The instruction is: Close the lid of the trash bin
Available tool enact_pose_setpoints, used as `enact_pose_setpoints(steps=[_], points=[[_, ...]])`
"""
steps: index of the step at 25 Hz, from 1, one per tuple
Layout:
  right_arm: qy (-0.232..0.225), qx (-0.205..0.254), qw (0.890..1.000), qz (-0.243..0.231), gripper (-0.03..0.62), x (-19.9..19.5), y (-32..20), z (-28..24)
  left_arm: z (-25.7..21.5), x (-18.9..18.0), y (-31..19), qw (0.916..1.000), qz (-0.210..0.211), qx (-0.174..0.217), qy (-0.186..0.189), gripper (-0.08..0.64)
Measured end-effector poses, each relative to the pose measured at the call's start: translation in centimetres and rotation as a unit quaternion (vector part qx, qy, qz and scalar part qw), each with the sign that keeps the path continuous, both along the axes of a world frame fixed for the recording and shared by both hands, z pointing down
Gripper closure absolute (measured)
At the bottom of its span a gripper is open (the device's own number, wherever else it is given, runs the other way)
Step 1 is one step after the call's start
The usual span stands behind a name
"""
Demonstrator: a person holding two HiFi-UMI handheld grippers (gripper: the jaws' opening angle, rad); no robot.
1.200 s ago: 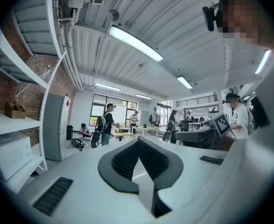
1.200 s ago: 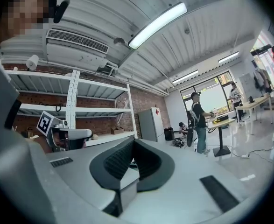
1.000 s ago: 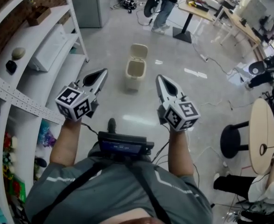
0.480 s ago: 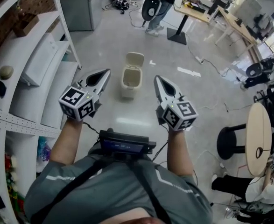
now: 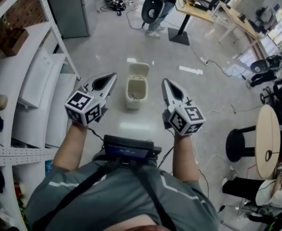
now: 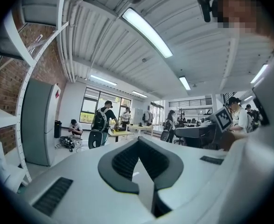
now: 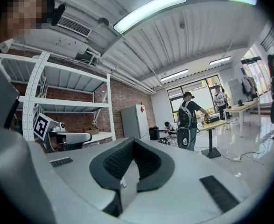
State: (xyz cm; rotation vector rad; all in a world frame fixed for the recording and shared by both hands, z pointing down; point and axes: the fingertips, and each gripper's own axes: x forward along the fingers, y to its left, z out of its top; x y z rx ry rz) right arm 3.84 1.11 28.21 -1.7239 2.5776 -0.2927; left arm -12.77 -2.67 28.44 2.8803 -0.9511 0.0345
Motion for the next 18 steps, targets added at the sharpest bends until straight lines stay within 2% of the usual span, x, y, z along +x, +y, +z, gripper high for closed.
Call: enact_pose_setpoints(steps=[8,13,18], points=[[0.007,0.004,1.000,0.030,0.583,0.8,-4.8,-0.5,-0.4,1.0,-4.9,0.9994,0.020,-0.003,0.028,0.561],[0.011,0.004,1.000,0.014,0.583,1.4,-7.8,-0.8,-0.2,1.9,-8.2,0.9994,0.012,-0.009,0.030,0.561],[0.004,0.005,1.000,0.009,0.583,3.8,-11.3,-0.5,-0.1,3.9,-11.5,0.9998,-0.002,-0.005,0.018,0.561]])
